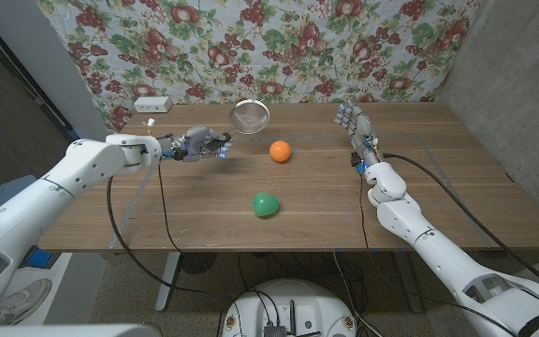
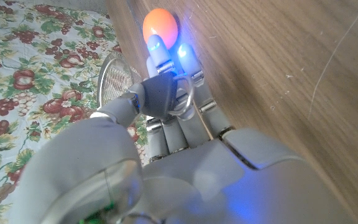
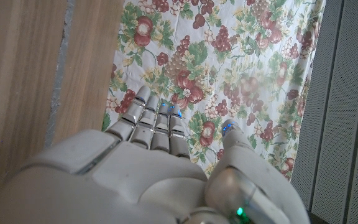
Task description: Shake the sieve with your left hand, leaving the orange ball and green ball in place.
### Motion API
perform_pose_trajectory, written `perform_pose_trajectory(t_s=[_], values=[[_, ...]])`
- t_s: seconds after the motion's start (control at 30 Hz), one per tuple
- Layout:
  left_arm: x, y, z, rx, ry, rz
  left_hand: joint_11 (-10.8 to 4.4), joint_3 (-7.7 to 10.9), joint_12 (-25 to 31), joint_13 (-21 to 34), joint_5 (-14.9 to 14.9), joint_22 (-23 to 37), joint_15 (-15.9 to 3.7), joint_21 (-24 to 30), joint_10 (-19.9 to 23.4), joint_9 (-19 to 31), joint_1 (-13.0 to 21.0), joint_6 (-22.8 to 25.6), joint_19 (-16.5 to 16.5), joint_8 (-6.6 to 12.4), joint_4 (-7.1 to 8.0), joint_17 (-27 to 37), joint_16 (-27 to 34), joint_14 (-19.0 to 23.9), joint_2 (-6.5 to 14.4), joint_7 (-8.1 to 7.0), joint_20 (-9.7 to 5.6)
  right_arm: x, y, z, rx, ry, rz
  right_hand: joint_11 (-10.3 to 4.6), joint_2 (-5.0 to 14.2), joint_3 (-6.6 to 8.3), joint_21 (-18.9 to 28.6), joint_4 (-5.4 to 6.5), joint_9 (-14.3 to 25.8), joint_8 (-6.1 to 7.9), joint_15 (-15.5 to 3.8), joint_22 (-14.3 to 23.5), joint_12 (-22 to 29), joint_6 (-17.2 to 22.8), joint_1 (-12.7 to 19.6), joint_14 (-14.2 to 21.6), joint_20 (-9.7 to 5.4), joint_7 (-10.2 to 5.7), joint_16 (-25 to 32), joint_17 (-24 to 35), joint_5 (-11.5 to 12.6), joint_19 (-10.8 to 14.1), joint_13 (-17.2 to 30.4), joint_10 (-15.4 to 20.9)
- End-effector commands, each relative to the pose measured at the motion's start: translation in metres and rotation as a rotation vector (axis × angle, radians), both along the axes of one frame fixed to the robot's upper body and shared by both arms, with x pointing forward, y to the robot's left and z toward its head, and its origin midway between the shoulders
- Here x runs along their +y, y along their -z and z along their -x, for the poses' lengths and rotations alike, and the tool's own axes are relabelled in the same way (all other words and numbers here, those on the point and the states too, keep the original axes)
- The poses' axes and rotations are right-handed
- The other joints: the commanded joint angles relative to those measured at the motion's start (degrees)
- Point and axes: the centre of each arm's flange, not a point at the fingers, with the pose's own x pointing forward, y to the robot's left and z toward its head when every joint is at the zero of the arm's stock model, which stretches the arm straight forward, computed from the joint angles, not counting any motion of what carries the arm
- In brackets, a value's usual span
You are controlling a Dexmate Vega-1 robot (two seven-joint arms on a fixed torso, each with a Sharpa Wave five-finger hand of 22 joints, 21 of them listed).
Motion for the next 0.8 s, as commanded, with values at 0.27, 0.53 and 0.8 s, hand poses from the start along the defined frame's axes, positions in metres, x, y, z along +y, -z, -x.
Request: perform_pose_trajectory(t_s=[0.27, 0.53, 0.8], values=[[-0.013, -0.022, 0.001, -0.374, 0.177, -0.159, -5.9, 0.23, -0.5, 0.5, 0.7, 0.1, -3.19, -1.0, 3.1, 0.7, -0.4, 2.8, -1.8, 1.05, 2.26, -0.1, -1.0, -0.8, 1.1, -1.53, -6.26, 0.0, 0.004, 0.0, 0.006, 0.004, -0.007, 0.02, 0.6, 0.33, -0.3, 0.03, 0.1, 0.34, 0.15, 0.3, 0.3, 0.0, 0.0, -0.2, -0.34, 0.3, 0.5, -0.1, 0.1, 0.5, 0.0, -0.1], [-0.017, -0.027, -0.001, -0.416, 0.224, -0.185, -6.23, -0.15, -0.9, 0.5, 1.2, 0.0, -3.17, -1.6, 2.0, 1.0, -1.2, 2.5, -2.8, 1.21, 2.95, -0.2, -1.8, -2.2, 0.8, -2.65, -5.99, 0.0, 0.005, 0.0, 0.01, 0.008, -0.01, 0.08, 0.61, 0.41, -0.5, -0.01, 0.1, 0.34, 0.16, 0.3, 0.4, 0.0, -0.1, -0.3, -0.33, 0.24, 0.6, -0.2, 0.1, 0.6, -0.1, -0.1], [-0.017, -0.028, -0.004, -0.422, 0.234, -0.184, -6.56, -0.33, -1.0, 0.5, 1.4, 0.0, -3.26, -1.8, 1.7, 1.1, -1.4, 2.5, -3.0, 1.3, 3.18, -0.2, -1.9, -2.4, 0.8, -2.92, -5.95, 0.0, 0.002, -0.002, 0.008, 0.008, -0.007, 0.04, 0.61, 0.46, -0.6, -0.04, 0.1, 0.32, 0.1, 0.3, 0.4, 0.0, -0.1, -0.3, -0.34, 0.28, 0.6, -0.3, 0.1, 0.6, -0.2, -0.1]])
